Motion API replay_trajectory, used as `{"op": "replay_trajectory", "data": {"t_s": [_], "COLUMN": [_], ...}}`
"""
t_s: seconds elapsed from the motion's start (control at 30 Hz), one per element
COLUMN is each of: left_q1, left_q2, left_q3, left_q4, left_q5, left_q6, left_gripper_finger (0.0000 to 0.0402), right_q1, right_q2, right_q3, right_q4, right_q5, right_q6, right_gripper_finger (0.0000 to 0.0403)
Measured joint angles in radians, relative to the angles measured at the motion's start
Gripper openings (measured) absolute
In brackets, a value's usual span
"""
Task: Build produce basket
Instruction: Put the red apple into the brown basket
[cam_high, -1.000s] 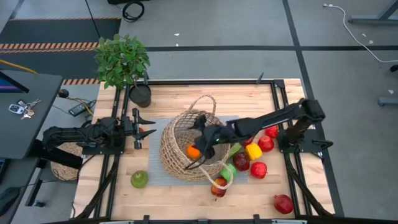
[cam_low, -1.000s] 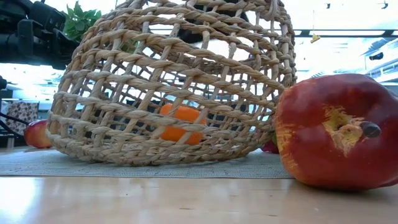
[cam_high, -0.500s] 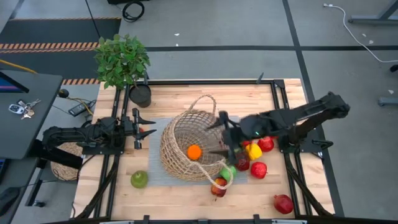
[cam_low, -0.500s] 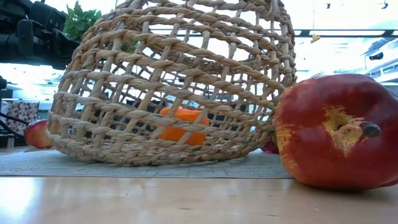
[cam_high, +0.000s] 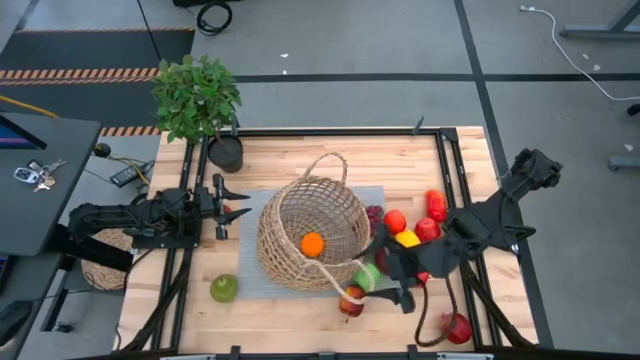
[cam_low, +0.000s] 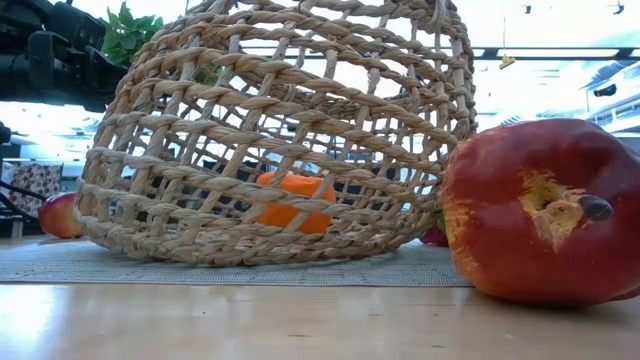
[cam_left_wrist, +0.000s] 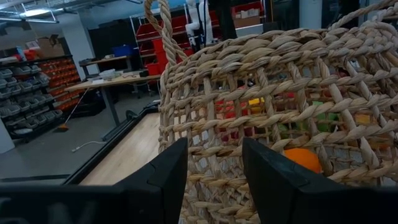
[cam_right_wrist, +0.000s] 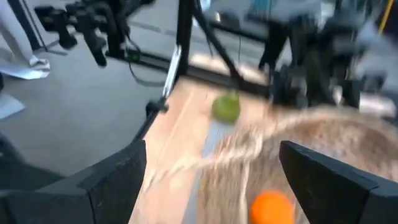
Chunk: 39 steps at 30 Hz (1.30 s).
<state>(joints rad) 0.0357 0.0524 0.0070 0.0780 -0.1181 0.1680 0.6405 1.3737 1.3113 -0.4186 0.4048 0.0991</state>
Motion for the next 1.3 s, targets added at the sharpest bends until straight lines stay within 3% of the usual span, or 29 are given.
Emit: {"op": "replay_trajectory", "data": {"t_s": [0.23, 0.47, 0.67, 0.93, 1.3], "left_q1": [0.000, 0.000, 0.000, 0.000, 0.000], "left_q2": [0.000, 0.000, 0.000, 0.000, 0.000], "left_q3": [0.000, 0.000, 0.000, 0.000, 0.000], "left_q4": [0.000, 0.000, 0.000, 0.000, 0.000], "left_q5": [0.000, 0.000, 0.000, 0.000, 0.000], "left_q6": [0.000, 0.000, 0.000, 0.000, 0.000], "left_gripper_finger": [0.0160, 0.0160, 0.0160, 0.0160, 0.0160], "right_q1": [0.019, 0.019, 0.020, 0.004, 0.002], "right_q2": [-0.017, -0.018, -0.056, -0.089, 0.004], "right_q3": [-0.001, -0.107, -0.274, -0.527, -0.575], "right_q4": [-0.382, -0.524, -0.500, -0.255, -0.133], "right_q5": [0.050, 0.075, 0.076, 0.077, 0.134], "right_q6": [0.348, 0.551, 0.667, 0.721, 0.711], "right_gripper_finger": [0.0364, 0.0364, 0.0372, 0.0390, 0.0392]}}
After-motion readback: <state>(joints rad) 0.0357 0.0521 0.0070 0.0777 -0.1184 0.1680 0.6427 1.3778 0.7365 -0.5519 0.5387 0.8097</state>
